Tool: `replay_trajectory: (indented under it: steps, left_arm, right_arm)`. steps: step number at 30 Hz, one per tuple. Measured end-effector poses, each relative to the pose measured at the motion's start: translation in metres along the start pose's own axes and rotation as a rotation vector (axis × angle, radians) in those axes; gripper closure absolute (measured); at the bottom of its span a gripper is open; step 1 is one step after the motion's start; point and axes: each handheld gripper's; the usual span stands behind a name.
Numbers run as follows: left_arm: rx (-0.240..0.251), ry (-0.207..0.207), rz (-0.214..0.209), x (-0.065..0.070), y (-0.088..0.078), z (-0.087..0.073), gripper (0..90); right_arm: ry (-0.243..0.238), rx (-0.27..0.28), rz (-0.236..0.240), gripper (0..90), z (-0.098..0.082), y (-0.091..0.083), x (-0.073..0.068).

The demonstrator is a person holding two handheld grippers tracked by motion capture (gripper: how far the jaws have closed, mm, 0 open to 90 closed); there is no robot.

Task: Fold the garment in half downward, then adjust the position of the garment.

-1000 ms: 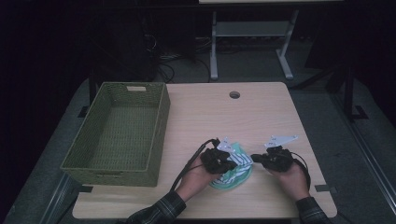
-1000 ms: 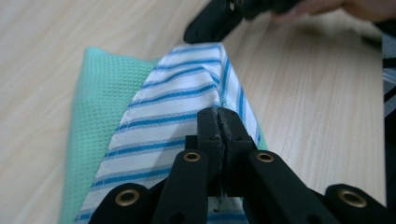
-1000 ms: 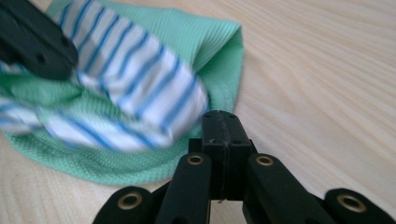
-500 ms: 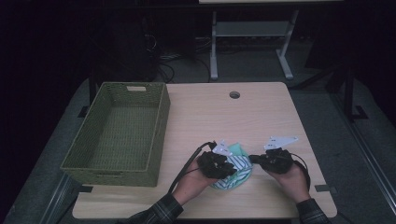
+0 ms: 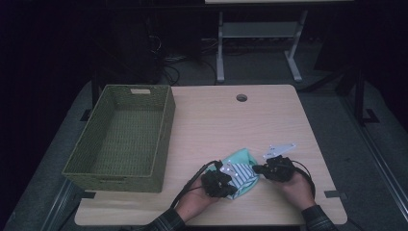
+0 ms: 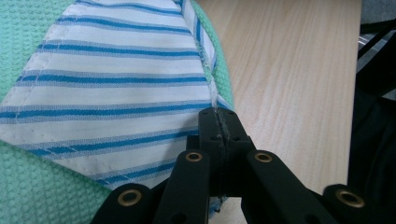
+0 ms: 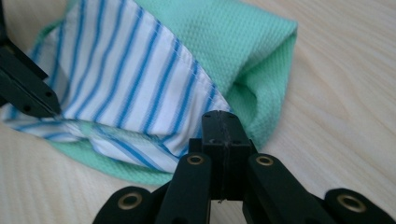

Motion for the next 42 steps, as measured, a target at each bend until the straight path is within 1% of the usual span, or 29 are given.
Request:
replay_trajectory:
  steps: [4,5,7,8,9,10,11,12,13,15,16,19,20,21,22,23,24,26,27,28,30,31,32,35,36,38,39,40,42]
  left_arm:
    - [-0.003,-0.003,0.021,-0.004,-0.001,-0.002,89.6]
    - [-0.008,0.005,0.031,-0.006,-0.001,-0.002,89.6]
    - [-0.007,0.003,0.046,-0.008,-0.002,-0.002,89.6]
    - [-0.011,0.011,0.054,-0.01,-0.002,-0.002,89.6]
    - [-0.01,-0.001,0.055,-0.011,-0.002,-0.003,89.6]
    - [-0.012,0.004,0.062,-0.012,-0.002,-0.003,89.6]
    - [-0.008,-0.01,0.063,-0.013,-0.002,-0.003,89.6]
    - [-0.008,-0.009,0.069,-0.013,-0.003,-0.003,89.5]
    - [-0.009,-0.004,0.068,-0.014,-0.004,-0.002,89.5]
    - [0.006,-0.022,0.053,-0.015,-0.008,-0.001,88.8]
    - [0.014,-0.02,0.049,-0.017,-0.011,0.0,88.8]
    - [0.042,-0.046,0.047,-0.021,-0.02,0.003,88.9]
    - [0.047,-0.042,0.05,-0.023,-0.023,0.003,89.0]
    - [0.053,-0.056,0.052,-0.024,-0.026,0.002,89.1]
    - [0.056,-0.054,0.06,-0.026,-0.028,0.002,89.2]
    - [0.061,-0.077,0.063,-0.027,-0.03,0.0,89.2]
    - [0.054,-0.071,0.065,-0.03,-0.032,-0.001,89.4]
    - [0.058,-0.09,0.069,-0.032,-0.035,-0.004,89.4]
    - [0.057,-0.089,0.069,-0.033,-0.037,-0.005,89.5]
    - [0.059,-0.098,0.071,-0.032,-0.037,-0.007,89.5]
    - [0.054,-0.099,0.066,-0.032,-0.04,-0.01,89.5]
    - [0.059,-0.112,0.063,-0.03,-0.039,-0.011,89.5]
    - [0.052,-0.101,0.064,-0.03,-0.04,-0.012,89.5]
    - [0.049,-0.108,0.047,-0.025,-0.039,-0.016,89.5]
    - [0.039,-0.094,0.042,-0.023,-0.038,-0.016,89.5]
    - [0.028,-0.083,0.027,-0.019,-0.035,-0.017,89.5]
    - [0.028,-0.092,0.018,-0.016,-0.033,-0.017,89.5]
    - [0.017,-0.077,0.013,-0.014,-0.031,-0.017,89.5]
    - [0.001,-0.062,0.012,-0.011,-0.027,-0.016,89.5]
  right_arm:
    - [-0.002,-0.022,0.012,89.8,-0.001,0.004,-0.001]
    - [-0.006,-0.034,0.014,89.8,-0.002,0.005,-0.002]
    - [-0.016,-0.04,0.013,89.9,-0.001,0.005,-0.003]
    - [-0.015,-0.039,0.014,89.8,-0.001,0.005,-0.003]
    - [-0.01,-0.035,0.016,89.9,-0.002,0.005,-0.004]
    - [-0.006,-0.037,0.018,89.9,-0.002,0.005,-0.004]
    - [-0.006,-0.037,0.022,89.8,-0.002,0.004,-0.004]
    - [-0.008,-0.035,0.024,89.8,-0.002,0.004,-0.004]
    - [-0.011,-0.03,0.028,89.8,-0.001,0.004,-0.004]
    - [-0.023,-0.005,0.025,89.8,0.0,0.0,-0.004]
    - [-0.017,0.015,0.025,89.8,0.001,-0.003,-0.005]
    - [-0.019,0.055,0.022,89.8,0.007,-0.011,-0.003]
    - [-0.025,0.057,0.018,89.8,0.009,-0.012,-0.002]
    - [-0.027,0.061,0.014,89.8,0.012,-0.013,0.0]
    - [-0.029,0.067,0.01,89.8,0.014,-0.014,0.003]
    - [-0.026,0.074,0.006,89.8,0.017,-0.015,0.006]
    - [-0.028,0.079,0.003,89.8,0.02,-0.015,0.009]
    - [-0.032,0.088,-0.007,89.8,0.027,-0.016,0.016]
    - [-0.032,0.091,-0.01,89.8,0.031,-0.016,0.019]
    - [-0.03,0.094,-0.01,89.8,0.035,-0.015,0.023]
    - [-0.024,0.098,-0.002,89.8,0.043,-0.012,0.031]
    - [-0.023,0.099,0.001,89.8,0.048,-0.009,0.036]
    - [-0.022,0.096,0.004,89.8,0.051,-0.006,0.038]
    - [-0.023,0.088,0.022,89.8,0.062,0.006,0.049]
    - [-0.024,0.082,0.028,89.8,0.064,0.011,0.052]
    - [-0.017,0.067,0.036,89.8,0.069,0.019,0.056]
    - [-0.015,0.056,0.041,89.8,0.071,0.023,0.058]
    - [-0.021,0.046,0.045,89.8,0.073,0.027,0.06]
    - [-0.013,0.03,0.049,89.8,0.075,0.033,0.062]
Point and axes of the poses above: each handheld gripper's, and its own axes: y roughly forward along the jaws, z roughly out of its top, x roughly to its right, and after that the axes turned 14 degrees about z, right-handed
